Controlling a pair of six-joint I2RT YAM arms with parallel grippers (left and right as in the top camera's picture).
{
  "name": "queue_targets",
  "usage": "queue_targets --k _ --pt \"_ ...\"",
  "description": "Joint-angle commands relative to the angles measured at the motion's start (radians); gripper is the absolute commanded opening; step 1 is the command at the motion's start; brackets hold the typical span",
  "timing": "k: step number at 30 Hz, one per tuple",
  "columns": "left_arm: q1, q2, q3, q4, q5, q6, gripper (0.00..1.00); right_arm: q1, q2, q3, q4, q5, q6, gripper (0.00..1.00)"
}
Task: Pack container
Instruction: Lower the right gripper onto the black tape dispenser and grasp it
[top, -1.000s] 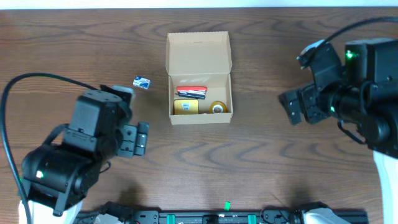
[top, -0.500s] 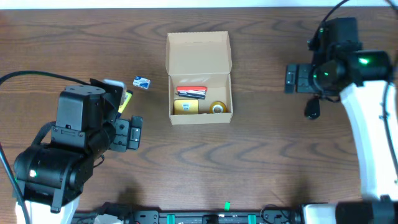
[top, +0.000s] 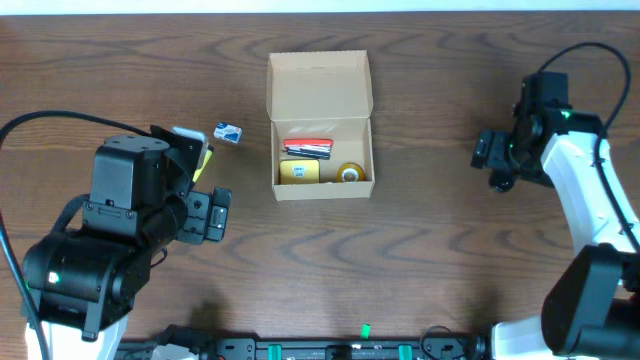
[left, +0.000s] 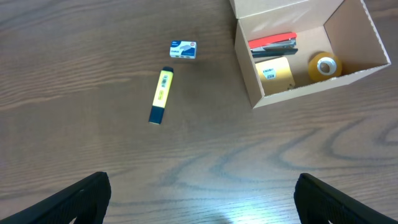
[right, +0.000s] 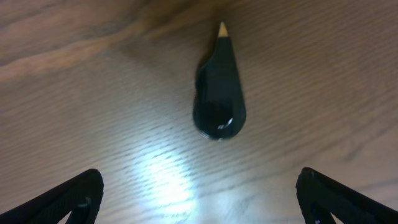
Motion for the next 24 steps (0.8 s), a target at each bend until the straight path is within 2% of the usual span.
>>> queue_targets --k 1,14,24 --pt "0.006 0.002 0.009 -0.001 0.0 0.014 0.95 -0.008 0.007 -0.034 0.041 0.006 -0.069 0.99" --pt "0.006 0.002 0.009 -0.002 0.0 0.018 0.95 -0.01 0.008 -0.169 0.248 -0.004 -0.172 0.99" --pt "0.006 0.002 0.009 -0.002 0.0 0.021 0.95 -0.049 0.008 -0.201 0.348 -0.005 -0.172 0.99"
